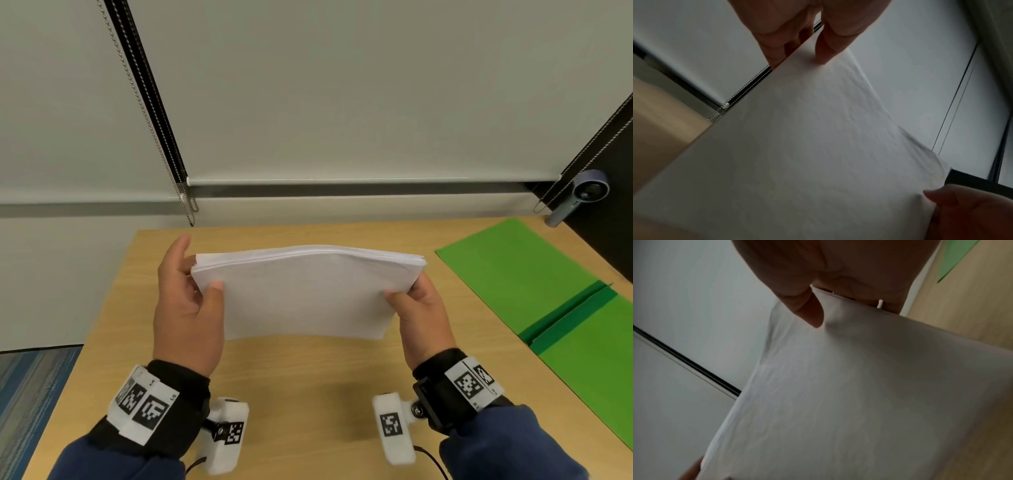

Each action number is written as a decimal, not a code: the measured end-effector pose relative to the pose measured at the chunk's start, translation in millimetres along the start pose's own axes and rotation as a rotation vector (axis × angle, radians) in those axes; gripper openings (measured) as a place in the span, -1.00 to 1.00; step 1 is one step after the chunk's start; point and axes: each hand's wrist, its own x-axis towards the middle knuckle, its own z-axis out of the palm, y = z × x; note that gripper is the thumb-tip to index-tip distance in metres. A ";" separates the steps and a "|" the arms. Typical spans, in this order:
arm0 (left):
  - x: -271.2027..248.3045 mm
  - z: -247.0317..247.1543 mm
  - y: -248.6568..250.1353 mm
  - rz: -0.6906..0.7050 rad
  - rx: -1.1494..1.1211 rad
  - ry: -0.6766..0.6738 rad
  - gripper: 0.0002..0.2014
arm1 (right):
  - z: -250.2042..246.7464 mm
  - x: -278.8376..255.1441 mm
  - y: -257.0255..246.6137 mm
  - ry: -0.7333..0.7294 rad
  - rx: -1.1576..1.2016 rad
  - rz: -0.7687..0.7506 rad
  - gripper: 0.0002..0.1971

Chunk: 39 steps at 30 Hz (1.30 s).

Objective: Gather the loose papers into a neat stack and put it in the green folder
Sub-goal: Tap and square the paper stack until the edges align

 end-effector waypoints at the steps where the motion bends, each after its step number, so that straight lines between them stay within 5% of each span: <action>1: -0.2 0.9 -3.5 -0.049 -0.039 -0.035 -0.28 | -1.2 0.0 2.7 -0.001 0.002 0.011 -0.56; 3: -1.1 2.6 -12.5 -0.191 -0.114 -0.081 -0.35 | -2.6 -0.7 6.9 -0.013 0.004 0.035 -0.57; 6: -1.0 5.9 -24.4 -0.343 -0.109 -0.066 -0.82 | -1.0 -3.5 9.0 -0.036 0.000 0.053 -0.60; 10: -1.1 4.4 -24.9 -0.387 -0.233 -0.052 -0.66 | -1.3 -3.1 7.2 -0.021 0.020 0.071 -0.53; 15: -3.7 9.4 -18.9 -0.408 -0.264 -0.013 -0.74 | 5.2 -6.5 8.1 0.005 -0.003 0.100 -0.56; 32: 0.2 4.3 0.5 -0.207 -0.245 -0.047 -0.53 | 3.9 -8.9 -7.2 -0.003 0.093 -0.011 -0.60; 35: -4.0 2.2 1.1 -0.049 -0.059 -0.040 -0.32 | 3.8 -11.7 -7.0 0.023 -0.012 -0.156 -0.43; 39: -8.9 0.2 0.5 0.131 0.224 -0.073 -0.40 | 1.5 -13.5 -2.3 -0.012 -0.279 -0.387 -0.21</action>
